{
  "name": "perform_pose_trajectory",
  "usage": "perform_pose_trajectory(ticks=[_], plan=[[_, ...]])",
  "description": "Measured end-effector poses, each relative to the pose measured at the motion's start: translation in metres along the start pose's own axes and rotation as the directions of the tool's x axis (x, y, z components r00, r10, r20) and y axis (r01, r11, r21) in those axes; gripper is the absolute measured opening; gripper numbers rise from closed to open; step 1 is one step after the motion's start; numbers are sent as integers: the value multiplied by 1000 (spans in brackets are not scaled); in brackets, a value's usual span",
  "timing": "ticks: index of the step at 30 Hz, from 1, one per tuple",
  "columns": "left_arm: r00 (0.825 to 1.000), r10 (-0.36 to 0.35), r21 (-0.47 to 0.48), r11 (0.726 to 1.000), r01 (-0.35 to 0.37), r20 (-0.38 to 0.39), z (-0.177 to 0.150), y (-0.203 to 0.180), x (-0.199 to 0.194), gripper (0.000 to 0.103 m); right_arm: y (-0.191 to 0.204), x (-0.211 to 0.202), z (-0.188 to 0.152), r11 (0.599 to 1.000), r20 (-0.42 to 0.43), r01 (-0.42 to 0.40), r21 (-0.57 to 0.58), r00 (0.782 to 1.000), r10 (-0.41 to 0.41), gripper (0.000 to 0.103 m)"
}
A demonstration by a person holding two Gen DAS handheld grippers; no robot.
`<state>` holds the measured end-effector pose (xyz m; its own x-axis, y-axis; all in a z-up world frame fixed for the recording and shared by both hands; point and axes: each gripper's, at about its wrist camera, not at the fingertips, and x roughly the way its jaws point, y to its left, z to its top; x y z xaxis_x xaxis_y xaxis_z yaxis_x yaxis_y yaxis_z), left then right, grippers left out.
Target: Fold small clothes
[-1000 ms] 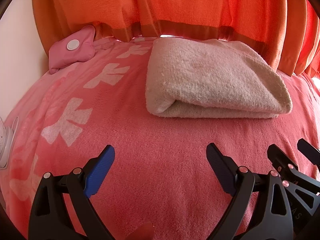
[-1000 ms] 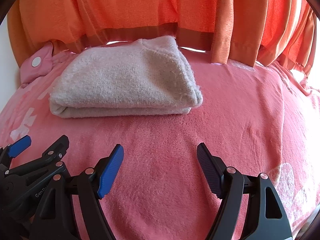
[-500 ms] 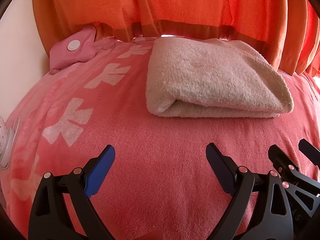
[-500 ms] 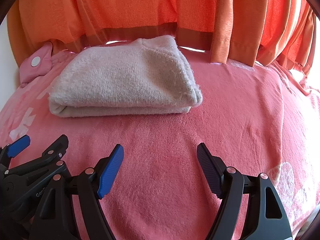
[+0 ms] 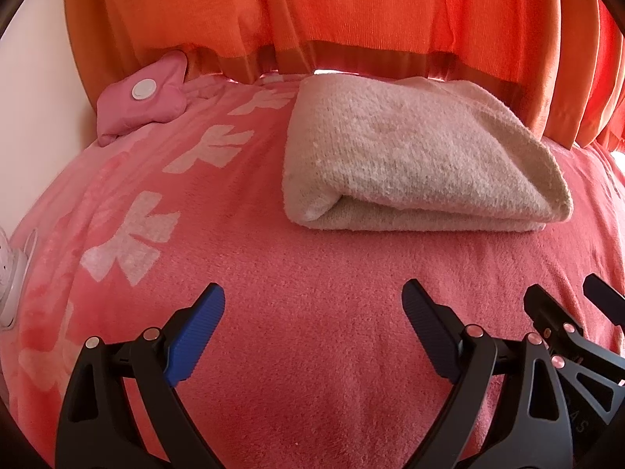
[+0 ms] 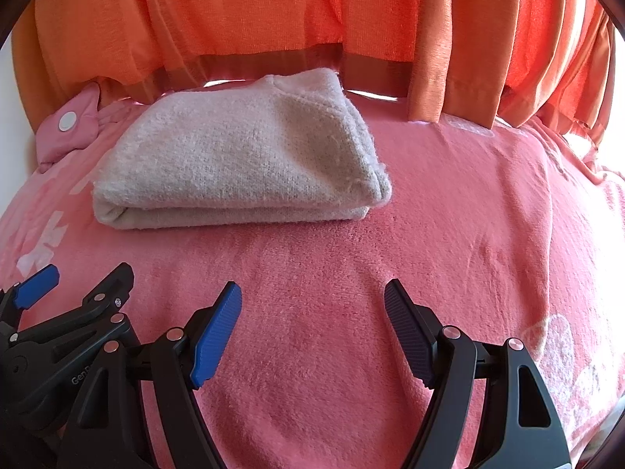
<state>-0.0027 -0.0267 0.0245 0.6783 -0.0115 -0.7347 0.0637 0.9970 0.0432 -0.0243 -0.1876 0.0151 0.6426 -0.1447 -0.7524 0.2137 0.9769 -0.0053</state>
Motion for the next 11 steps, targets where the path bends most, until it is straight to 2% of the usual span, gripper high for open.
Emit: perform_pose_trajectory(ticks=[11], plan=[[1000,-12,6,1000,12,-15,0,1,0,88,1,1,-1,1000,2,7,-3,1000,-7,73]])
